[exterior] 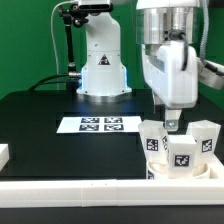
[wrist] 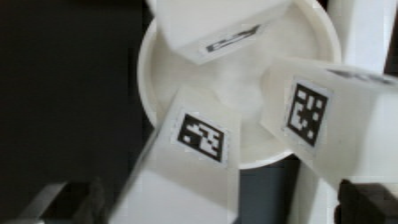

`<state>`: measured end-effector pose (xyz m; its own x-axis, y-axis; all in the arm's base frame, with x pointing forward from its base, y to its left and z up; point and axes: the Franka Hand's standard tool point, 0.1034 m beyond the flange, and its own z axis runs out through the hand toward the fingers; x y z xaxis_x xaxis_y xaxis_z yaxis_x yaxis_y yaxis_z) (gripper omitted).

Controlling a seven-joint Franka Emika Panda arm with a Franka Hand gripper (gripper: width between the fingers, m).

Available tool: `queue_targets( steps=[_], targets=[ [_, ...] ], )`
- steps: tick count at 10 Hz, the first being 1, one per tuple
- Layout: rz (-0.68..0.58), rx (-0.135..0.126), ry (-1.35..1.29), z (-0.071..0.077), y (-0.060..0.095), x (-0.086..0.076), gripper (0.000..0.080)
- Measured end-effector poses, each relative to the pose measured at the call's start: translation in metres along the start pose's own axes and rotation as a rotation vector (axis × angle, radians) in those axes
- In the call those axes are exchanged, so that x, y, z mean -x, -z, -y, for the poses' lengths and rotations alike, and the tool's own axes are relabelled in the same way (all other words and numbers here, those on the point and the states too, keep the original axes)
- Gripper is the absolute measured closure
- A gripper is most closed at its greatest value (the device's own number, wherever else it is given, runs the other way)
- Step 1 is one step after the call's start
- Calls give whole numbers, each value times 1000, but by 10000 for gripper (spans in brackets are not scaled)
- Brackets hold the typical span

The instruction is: Assemble stool

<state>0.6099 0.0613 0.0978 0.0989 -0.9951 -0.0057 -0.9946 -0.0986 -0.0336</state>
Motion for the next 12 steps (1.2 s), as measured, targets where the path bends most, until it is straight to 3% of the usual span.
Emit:
queue_targets(
  steps=[7, 12],
  targets=[
    [-45, 20, 536, 3, 3, -2, 151],
    [-73, 36, 1165, 3, 4, 0, 151]
  ],
)
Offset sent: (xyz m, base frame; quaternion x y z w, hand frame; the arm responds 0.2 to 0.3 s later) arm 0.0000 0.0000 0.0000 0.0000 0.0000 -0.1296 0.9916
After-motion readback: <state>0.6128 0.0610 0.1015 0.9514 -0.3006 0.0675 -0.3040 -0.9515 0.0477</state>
